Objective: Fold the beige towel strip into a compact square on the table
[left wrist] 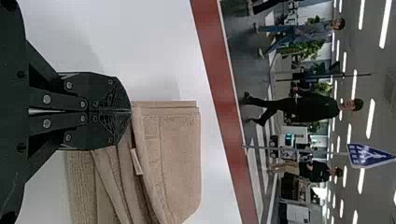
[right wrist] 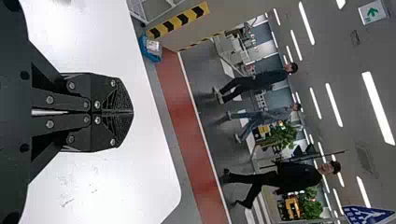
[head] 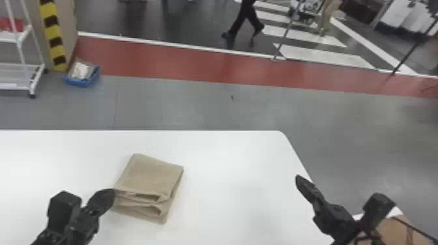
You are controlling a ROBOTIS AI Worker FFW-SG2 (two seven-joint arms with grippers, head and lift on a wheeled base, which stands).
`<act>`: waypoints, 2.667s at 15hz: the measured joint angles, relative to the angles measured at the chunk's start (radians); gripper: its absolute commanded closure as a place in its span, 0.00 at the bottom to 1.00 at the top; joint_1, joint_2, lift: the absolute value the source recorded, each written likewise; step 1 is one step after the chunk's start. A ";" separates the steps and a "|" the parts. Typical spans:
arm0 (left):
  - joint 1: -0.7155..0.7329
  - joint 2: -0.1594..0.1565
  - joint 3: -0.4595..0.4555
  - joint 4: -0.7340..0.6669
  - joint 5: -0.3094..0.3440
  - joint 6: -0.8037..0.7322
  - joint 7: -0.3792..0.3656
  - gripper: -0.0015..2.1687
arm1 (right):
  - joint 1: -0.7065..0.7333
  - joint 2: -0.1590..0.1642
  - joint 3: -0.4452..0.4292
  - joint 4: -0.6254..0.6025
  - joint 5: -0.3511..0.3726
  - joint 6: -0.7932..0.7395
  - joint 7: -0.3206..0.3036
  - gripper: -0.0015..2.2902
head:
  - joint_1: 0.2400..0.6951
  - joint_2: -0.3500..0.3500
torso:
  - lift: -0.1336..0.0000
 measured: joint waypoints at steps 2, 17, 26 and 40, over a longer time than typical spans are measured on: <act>-0.002 0.000 -0.005 0.011 -0.010 0.000 0.010 0.82 | 0.011 0.000 0.003 -0.010 -0.008 -0.006 0.001 0.87 | 1.00 0.00 | 1.00; 0.139 0.000 -0.016 -0.139 0.065 0.048 -0.006 0.82 | -0.016 0.000 0.048 -0.008 -0.020 0.007 0.007 0.87 | 1.00 0.00 | 1.00; 0.228 -0.013 -0.051 -0.261 0.091 0.106 0.008 0.82 | -0.048 0.000 0.140 -0.028 -0.067 0.054 -0.028 0.87 | 1.00 0.00 | 1.00; 0.383 0.043 0.120 -0.466 0.138 0.058 -0.026 0.82 | -0.262 0.000 0.607 0.612 0.201 -0.682 -0.102 0.87 | 1.00 0.40 | 1.00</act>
